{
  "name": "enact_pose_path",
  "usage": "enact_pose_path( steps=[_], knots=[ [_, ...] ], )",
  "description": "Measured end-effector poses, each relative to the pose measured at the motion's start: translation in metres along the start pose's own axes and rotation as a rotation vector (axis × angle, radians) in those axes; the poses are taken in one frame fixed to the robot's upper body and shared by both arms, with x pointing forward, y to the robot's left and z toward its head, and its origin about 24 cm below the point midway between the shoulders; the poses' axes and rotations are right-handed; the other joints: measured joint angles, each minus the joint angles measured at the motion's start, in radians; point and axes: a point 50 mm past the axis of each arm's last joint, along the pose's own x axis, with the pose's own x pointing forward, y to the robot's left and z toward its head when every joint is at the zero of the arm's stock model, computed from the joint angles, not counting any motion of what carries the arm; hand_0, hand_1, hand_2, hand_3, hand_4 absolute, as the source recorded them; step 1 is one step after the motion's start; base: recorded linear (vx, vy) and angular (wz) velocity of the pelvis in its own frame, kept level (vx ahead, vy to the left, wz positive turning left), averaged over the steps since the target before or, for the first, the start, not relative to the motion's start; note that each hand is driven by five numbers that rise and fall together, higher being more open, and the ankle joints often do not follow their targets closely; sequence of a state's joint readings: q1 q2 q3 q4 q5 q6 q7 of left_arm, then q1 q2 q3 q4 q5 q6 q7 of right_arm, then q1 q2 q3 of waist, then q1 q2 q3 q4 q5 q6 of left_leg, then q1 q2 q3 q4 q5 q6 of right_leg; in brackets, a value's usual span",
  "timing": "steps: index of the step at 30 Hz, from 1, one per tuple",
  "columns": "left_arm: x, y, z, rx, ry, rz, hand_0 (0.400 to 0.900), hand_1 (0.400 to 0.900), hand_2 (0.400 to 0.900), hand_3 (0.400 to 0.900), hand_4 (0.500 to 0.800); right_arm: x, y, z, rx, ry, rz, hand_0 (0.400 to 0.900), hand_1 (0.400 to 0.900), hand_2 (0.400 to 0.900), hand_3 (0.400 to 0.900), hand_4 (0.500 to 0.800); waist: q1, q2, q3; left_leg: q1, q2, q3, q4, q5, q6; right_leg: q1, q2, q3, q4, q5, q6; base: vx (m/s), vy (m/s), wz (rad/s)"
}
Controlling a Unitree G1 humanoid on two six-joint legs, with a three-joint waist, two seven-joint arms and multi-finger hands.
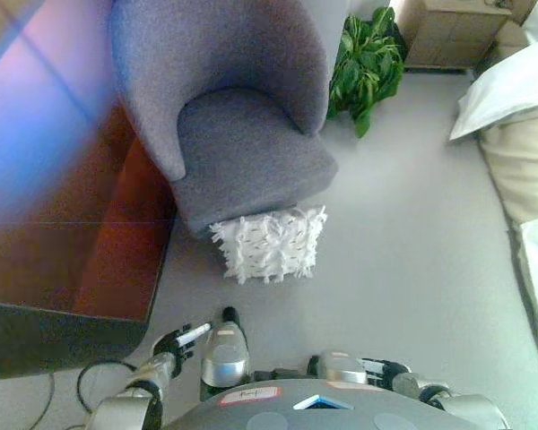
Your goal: Pick up the pillow and put it on the sofa.
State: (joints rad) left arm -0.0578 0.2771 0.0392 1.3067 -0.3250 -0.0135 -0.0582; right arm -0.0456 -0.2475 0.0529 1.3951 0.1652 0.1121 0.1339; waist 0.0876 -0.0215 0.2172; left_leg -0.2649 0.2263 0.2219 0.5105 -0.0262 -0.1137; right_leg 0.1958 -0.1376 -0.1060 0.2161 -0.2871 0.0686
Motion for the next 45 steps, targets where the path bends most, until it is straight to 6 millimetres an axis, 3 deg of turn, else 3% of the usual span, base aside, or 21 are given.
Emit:
enact_pose_path(
  steps=[2,3,4,5,9,12,13,16,21,23,24,25,26,28,29,30,31,32,36,37,45],
  knots=[
    [0.000,0.001,0.004,0.040,-0.014,-0.003,0.900,0.900,0.900,0.900,0.800,-0.002,-0.012,0.000,-0.022,0.000,-0.029,0.900,0.900,0.900,0.900,0.800,0.003,0.003,-0.031,-0.054,0.007,0.005,-0.008,0.000,-0.001,0.022,-0.022,-0.015,0.000,-0.032,0.032,0.52,0.351,0.15],
    [-0.002,0.006,-0.011,0.070,0.042,0.007,0.900,0.900,0.900,0.900,0.800,-0.003,-0.017,0.004,-0.046,-0.018,-0.042,0.900,0.900,0.900,0.900,0.800,0.010,0.002,-0.063,-0.053,-0.016,0.008,-0.048,0.005,0.087,0.054,-0.062,-0.019,-0.007,-0.052,0.067,0.49,0.332,0.09],
    [-0.003,0.012,-0.020,0.092,0.086,0.027,0.900,0.900,0.900,0.900,0.800,-0.002,-0.012,0.002,-0.047,-0.016,-0.028,0.900,0.900,0.900,0.900,0.800,0.009,-0.033,-0.079,-0.027,-0.062,0.032,-0.040,-0.037,0.105,0.080,-0.114,-0.024,-0.003,-0.062,0.055,0.47,0.300,0.06],
    [-0.005,0.015,-0.027,0.109,0.110,0.036,0.900,0.900,0.900,0.900,0.800,-0.001,-0.008,0.006,-0.048,-0.031,-0.012,0.900,0.900,0.900,0.900,0.800,0.001,-0.058,-0.100,-0.023,-0.094,0.045,-0.029,-0.062,0.123,0.058,-0.146,-0.045,0.058,-0.026,0.077,0.43,0.253,0.01],
    [-0.005,0.020,-0.019,0.188,0.095,0.041,0.900,0.900,0.900,0.900,0.800,-0.001,0.010,0.031,-0.077,-0.123,0.034,0.900,0.900,0.900,0.900,0.800,0.006,-0.058,-0.112,0.014,-0.123,0.079,-0.074,-0.097,0.172,-0.036,-0.195,-0.043,0.192,0.102,0.058,0.31,0.088,-0.15],
    [-0.004,0.026,-0.011,0.228,0.081,0.055,0.900,0.900,0.900,0.900,0.800,-0.005,0.016,0.059,-0.145,-0.221,0.046,0.900,0.900,0.900,0.900,0.800,0.024,-0.031,-0.115,0.050,-0.123,0.100,-0.133,-0.097,0.179,-0.092,-0.199,-0.122,0.093,0.099,0.063,0.06,-0.158,0.22],
    [-0.003,0.026,0.006,0.252,0.036,0.054,0.900,0.900,0.900,0.900,0.800,-0.007,0.018,0.070,-0.181,-0.257,0.045,0.900,0.900,0.900,0.900,0.800,0.026,-0.023,-0.112,0.050,-0.123,0.093,-0.164,-0.090,0.180,-0.123,-0.188,-0.131,-0.012,0.106,0.063,0.12,-0.249,0.61],
    [-0.001,0.021,0.032,0.277,-0.044,0.044,0.900,0.900,0.900,0.900,0.800,-0.008,0.019,0.076,-0.210,-0.279,0.032,0.900,0.900,0.900,0.900,0.800,0.021,-0.017,-0.100,0.044,-0.133,0.053,-0.207,-0.074,0.167,-0.198,-0.203,-0.116,-0.186,0.178,0.135,0.23,-0.324,0.70],
    [-0.001,0.022,0.036,0.280,-0.045,0.046,0.900,0.900,0.900,0.900,0.800,-0.007,0.017,0.071,-0.273,-0.262,-0.007,0.900,0.900,0.900,0.900,0.800,-0.034,-0.031,-0.058,0.038,-0.129,-0.050,-0.211,-0.059,0.137,-0.267,-0.256,-0.125,-0.300,0.334,0.138,0.40,-0.389,0.47],
    [-0.002,0.026,0.030,0.273,-0.029,0.057,0.900,0.900,0.900,0.900,0.800,-0.006,0.017,0.068,-0.380,-0.248,-0.042,0.900,0.900,0.900,0.900,0.800,-0.030,-0.061,-0.028,0.028,-0.098,-0.095,-0.154,-0.082,0.080,-0.290,-0.244,-0.124,-0.259,0.334,0.139,0.40,-0.413,0.58],
    [-0.002,0.030,0.027,0.264,-0.024,0.067,0.900,0.900,0.900,0.900,0.800,-0.007,0.019,0.070,-0.423,-0.259,-0.050,0.900,0.900,0.900,0.900,0.800,-0.031,-0.073,-0.014,0.004,-0.076,-0.121,-0.104,-0.103,0.047,-0.285,-0.220,-0.106,-0.223,0.329,0.139,0.37,-0.259,0.62],
    [-0.003,0.032,0.025,0.262,-0.018,0.074,0.900,0.900,0.900,0.900,0.800,-0.007,0.020,0.073,-0.449,-0.276,-0.063,0.900,0.900,0.900,0.900,0.800,-0.035,-0.089,-0.005,-0.015,-0.060,-0.147,-0.065,-0.118,0.023,-0.279,-0.199,-0.060,-0.188,0.366,0.164,0.36,-0.168,0.50],
    [-0.002,0.027,0.022,0.249,-0.016,0.064,0.900,0.900,0.900,0.900,0.800,-0.010,0.019,0.083,-0.481,-0.306,-0.096,0.900,0.900,0.900,0.900,0.800,-0.051,-0.075,0.026,-0.011,-0.036,-0.175,-0.061,-0.123,0.014,-0.282,-0.165,-0.046,-0.128,0.374,0.160,0.30,-0.097,0.24],
    [-0.002,0.023,0.009,0.201,0.004,0.044,0.900,0.900,0.900,0.900,0.800,-0.013,0.018,0.094,-0.597,-0.354,-0.182,0.900,0.900,0.900,0.900,0.800,-0.048,-0.083,0.027,0.023,-0.007,-0.173,0.020,-0.152,0.036,-0.284,-0.170,-0.068,-0.095,0.348,0.140,0.29,-0.092,0.31],
    [-0.004,0.020,-0.014,0.184,0.056,0.034,0.900,0.900,0.900,0.900,0.800,-0.017,0.008,0.103,-0.706,-0.383,-0.282,0.900,0.900,0.900,0.900,0.800,-0.042,-0.051,0.012,0.086,0.020,-0.153,-0.007,-0.168,0.014,-0.260,-0.158,-0.114,-0.093,0.342,0.132,0.21,-0.082,0.50],
    [-0.005,0.018,-0.019,0.182,0.067,0.029,0.900,0.900,0.900,0.900,0.800,-0.019,0.003,0.104,-0.727,-0.387,-0.309,0.900,0.900,0.900,0.900,0.800,-0.046,-0.041,0.006,0.105,0.025,-0.152,-0.045,-0.178,0.006,-0.255,-0.153,-0.119,-0.089,0.333,0.133,0.14,-0.065,0.54],
    [-0.006,0.014,-0.028,0.190,0.086,0.015,0.900,0.900,0.900,0.900,0.800,-0.023,-0.014,0.108,-0.775,-0.397,-0.415,0.900,0.900,0.900,0.900,0.800,-0.053,-0.032,0.001,0.143,0.014,-0.156,-0.146,-0.162,-0.042,-0.261,-0.168,-0.108,-0.040,0.296,0.141,0.08,-0.047,0.49],
    [-0.006,0.014,-0.027,0.193,0.083,0.015,0.900,0.900,0.900,0.900,0.800,-0.026,-0.021,0.113,-0.799,-0.408,-0.463,0.900,0.900,0.900,0.900,0.800,-0.045,-0.034,0.001,0.148,0.003,-0.161,-0.166,-0.146,-0.058,-0.275,-0.178,-0.094,-0.016,0.282,0.150,0.01,-0.017,0.39],
    [-0.005,0.015,-0.021,0.217,0.065,0.002,0.900,0.900,0.900,0.900,0.800,-0.040,-0.024,0.148,-0.956,-0.483,-0.582,0.900,0.900,0.900,0.900,0.800,-0.027,-0.024,0.006,0.112,-0.015,-0.188,-0.173,-0.128,-0.066,-0.330,-0.201,-0.091,0.051,0.259,0.146,-0.03,-0.008,0.32],
    [-0.004,0.013,-0.014,0.225,0.045,-0.010,0.900,0.900,0.900,0.900,0.800,-0.049,-0.021,0.169,-1.010,-0.530,-0.630,0.900,0.900,0.900,0.900,0.800,-0.023,-0.014,0.017,0.086,-0.028,-0.199,-0.166,-0.125,-0.062,-0.356,-0.217,-0.091,0.083,0.253,0.148,-0.03,-0.014,0.32],
    [-0.001,0.002,0.007,0.244,-0.023,-0.066,0.900,0.900,0.900,0.900,0.800,-0.104,-0.007,0.259,-1.000,-0.711,-0.729,0.900,0.900,0.900,0.900,0.800,0.001,0.054,0.122,-0.028,-0.055,-0.223,-0.157,-0.059,-0.048,-0.450,-0.268,-0.098,0.165,0.226,0.155,-0.06,0.030,0.25]
  ],
)
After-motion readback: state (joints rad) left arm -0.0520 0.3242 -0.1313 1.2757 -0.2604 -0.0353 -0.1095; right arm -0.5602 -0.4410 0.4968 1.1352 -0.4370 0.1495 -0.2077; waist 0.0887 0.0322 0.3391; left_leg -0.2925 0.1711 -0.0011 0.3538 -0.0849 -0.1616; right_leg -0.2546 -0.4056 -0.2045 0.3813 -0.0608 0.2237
